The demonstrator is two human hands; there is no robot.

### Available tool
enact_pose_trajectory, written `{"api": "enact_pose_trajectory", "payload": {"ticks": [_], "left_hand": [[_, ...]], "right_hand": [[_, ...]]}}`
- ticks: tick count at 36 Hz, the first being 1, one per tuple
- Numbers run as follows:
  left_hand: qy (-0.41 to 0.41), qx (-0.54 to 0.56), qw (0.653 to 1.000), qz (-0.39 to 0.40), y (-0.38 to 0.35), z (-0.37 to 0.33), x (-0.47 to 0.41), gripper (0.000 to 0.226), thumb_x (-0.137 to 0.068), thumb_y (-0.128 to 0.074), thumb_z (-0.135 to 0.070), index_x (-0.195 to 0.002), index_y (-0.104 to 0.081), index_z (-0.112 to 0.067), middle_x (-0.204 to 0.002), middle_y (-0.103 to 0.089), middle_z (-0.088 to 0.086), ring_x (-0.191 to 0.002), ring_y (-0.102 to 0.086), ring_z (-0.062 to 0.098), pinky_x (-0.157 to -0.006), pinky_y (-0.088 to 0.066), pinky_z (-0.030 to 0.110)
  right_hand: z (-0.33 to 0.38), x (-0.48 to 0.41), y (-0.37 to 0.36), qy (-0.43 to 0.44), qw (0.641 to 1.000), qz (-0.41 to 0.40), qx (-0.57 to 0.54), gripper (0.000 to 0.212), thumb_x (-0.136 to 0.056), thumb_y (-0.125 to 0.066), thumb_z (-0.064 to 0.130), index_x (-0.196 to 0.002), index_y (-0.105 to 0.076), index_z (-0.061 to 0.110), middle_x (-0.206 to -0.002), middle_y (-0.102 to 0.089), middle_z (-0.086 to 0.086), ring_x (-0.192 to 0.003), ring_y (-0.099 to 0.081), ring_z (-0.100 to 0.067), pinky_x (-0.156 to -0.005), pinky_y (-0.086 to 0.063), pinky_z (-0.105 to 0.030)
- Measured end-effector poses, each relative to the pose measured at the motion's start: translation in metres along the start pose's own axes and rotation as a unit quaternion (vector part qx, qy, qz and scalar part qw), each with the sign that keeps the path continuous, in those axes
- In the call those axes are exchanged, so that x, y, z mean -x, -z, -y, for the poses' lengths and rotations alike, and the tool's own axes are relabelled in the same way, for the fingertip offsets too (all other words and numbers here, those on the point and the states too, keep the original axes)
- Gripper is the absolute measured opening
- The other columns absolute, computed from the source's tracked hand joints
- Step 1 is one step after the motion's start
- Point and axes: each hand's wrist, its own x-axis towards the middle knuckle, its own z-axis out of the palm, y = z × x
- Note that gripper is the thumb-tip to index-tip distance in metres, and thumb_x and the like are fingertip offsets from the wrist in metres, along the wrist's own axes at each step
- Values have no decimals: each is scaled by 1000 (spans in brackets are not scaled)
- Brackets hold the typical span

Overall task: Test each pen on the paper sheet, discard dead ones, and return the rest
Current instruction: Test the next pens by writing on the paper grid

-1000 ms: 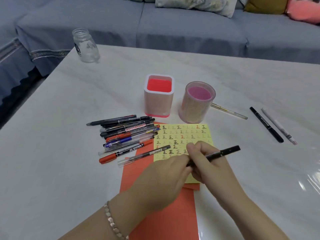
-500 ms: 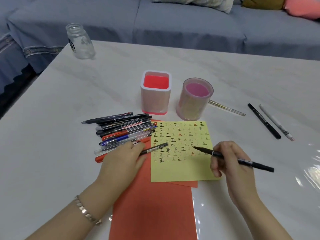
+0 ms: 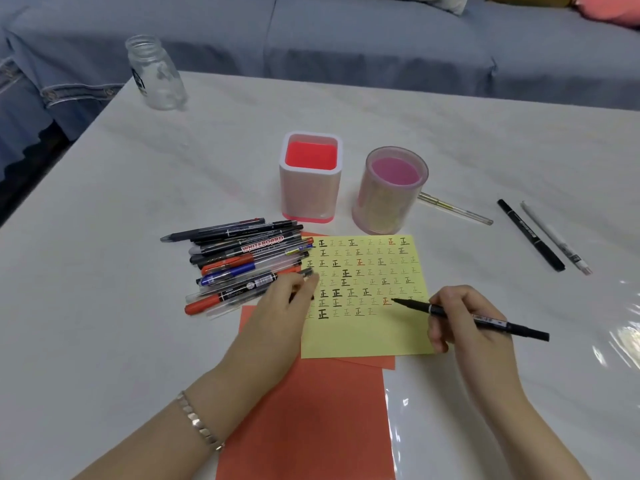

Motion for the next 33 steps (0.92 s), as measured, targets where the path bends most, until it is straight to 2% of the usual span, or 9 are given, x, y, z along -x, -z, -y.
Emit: {"api": "enact_pose_trajectory", "payload": {"ticks": [3,5,9,12,17,21,27,30,33], "left_hand": [[-13,-54,998,-5,-5,-1,-4,20,-95,-39,-45,-87,-48,-29,-91,-49,-18,-89,-45,5,-72,-33,15],[29,-31,998,-34,-6,-2,-5,13,-94,-50,-37,-98,-55,-25,-91,-49,-19,-92,-41,5,-84,-37,20],[-98,-97,990,-36,-18,-5,-1,45,-78,-61,-1,-123,-56,-7,-117,-59,16,-112,-44,27,-94,-43,45],[-158,-46,986,33,-26,-17,4,40,-87,-42,-16,-125,-55,-12,-131,-52,19,-123,-48,31,-102,-34,45],[-143,-41,982,118,-41,-16,6,41,-91,-41,-34,-130,-51,-30,-146,-36,15,-135,-33,27,-113,-22,37],[-153,-68,979,114,-41,-15,3,41,-91,-38,-39,-131,-49,-37,-146,-34,15,-137,-29,28,-112,-12,38],[-161,-90,976,116,-38,-8,4,42,-93,-35,-43,-134,-44,-40,-149,-32,12,-139,-25,27,-112,-12,40],[-157,-84,977,116,-37,-8,4,42,-93,-36,-43,-133,-45,-39,-148,-33,12,-139,-26,27,-111,-14,41],[-150,-73,979,113,-38,-9,4,41,-91,-38,-42,-131,-48,-39,-147,-35,11,-138,-27,26,-111,-16,41]], "right_hand": [[-2,-2,7,-2,1000,-18,2,30,-90,-54,19,-60,-52,13,-44,-45,-3,-43,-37,-14,-43,-33,-18],[-3,-3,11,-8,999,-33,1,34,-93,-50,14,-59,-57,18,-44,-46,-2,-43,-37,-15,-42,-33,-19],[-3,-4,16,-7,998,-57,-6,32,-94,-44,10,-71,-64,20,-48,-53,-3,-46,-44,-15,-46,-39,-18],[-4,-7,15,-21,997,-50,-54,30,-97,-40,10,-81,-65,13,-60,-65,-5,-57,-60,-16,-58,-51,-19],[-4,-12,3,-34,995,-60,-77,27,-95,-45,13,-77,-65,14,-70,-70,-9,-67,-66,-23,-62,-54,-23],[-6,-15,-10,-18,996,-79,-24,25,-91,-55,23,-70,-61,12,-60,-66,-2,-61,-63,-17,-63,-52,-22],[-7,-18,-35,-21,992,-119,-28,39,-84,-66,15,-55,-43,3,-34,-45,2,-34,-40,-5,-41,-35,-10],[-14,-17,-45,-25,991,-130,-17,42,-84,-65,11,-52,-39,3,-39,-37,-6,-35,-33,-5,-39,-31,-11],[-24,-17,-48,-27,989,-145,15,44,-85,-59,4,-50,-32,7,-38,-29,8,-36,-29,-5,-39,-26,-10]]}}
